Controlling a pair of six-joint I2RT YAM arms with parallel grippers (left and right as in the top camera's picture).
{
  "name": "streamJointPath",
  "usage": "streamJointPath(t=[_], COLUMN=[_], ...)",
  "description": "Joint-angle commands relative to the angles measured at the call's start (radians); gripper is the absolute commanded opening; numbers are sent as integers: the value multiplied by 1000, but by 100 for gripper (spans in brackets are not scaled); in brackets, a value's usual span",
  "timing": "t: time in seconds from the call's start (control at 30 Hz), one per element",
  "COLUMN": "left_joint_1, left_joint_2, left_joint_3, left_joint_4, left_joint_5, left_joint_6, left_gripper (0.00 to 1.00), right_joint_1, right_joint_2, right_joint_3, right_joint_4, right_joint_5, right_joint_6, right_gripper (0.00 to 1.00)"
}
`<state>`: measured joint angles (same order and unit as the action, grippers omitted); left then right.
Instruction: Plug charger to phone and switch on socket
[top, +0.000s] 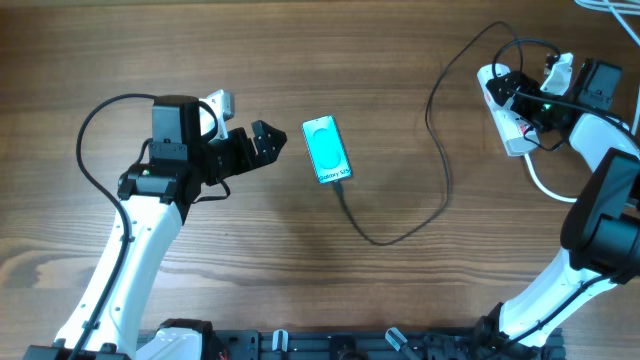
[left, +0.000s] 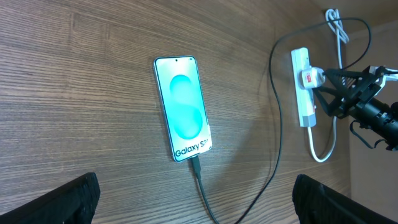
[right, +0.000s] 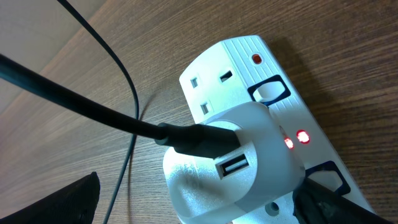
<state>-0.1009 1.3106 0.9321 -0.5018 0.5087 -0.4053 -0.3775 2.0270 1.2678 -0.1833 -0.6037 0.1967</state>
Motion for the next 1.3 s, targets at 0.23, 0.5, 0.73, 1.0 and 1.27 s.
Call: streamJointPath(t=[0.23, 0.5, 0.73, 1.0, 1.27], left_joint_1=[-2, -2, -2, -2, -2], left_joint_2=[-14, -14, -14, -14, -14], left_joint_3=[-2, -2, -2, -2, -2], left_joint_4=[0, 0, 0, 0, 0], left_joint_5=[-9, -9, -9, -10, -9], left_joint_6=[-6, -6, -6, -6, -6], left_gripper=[100, 100, 100, 100, 100], right_joint_1=[-3, 14, 153, 426, 456], right_joint_2=[-244, -479, -558, -792, -849], right_joint_3=[3, 3, 3, -1, -18], right_joint_4=[-79, -309, -534, -761, -909], right_joint_5=[117, 159, 163, 328, 356], right_joint_6=[11, -43, -104, -116, -34], right_gripper=[100, 99, 99, 99, 100])
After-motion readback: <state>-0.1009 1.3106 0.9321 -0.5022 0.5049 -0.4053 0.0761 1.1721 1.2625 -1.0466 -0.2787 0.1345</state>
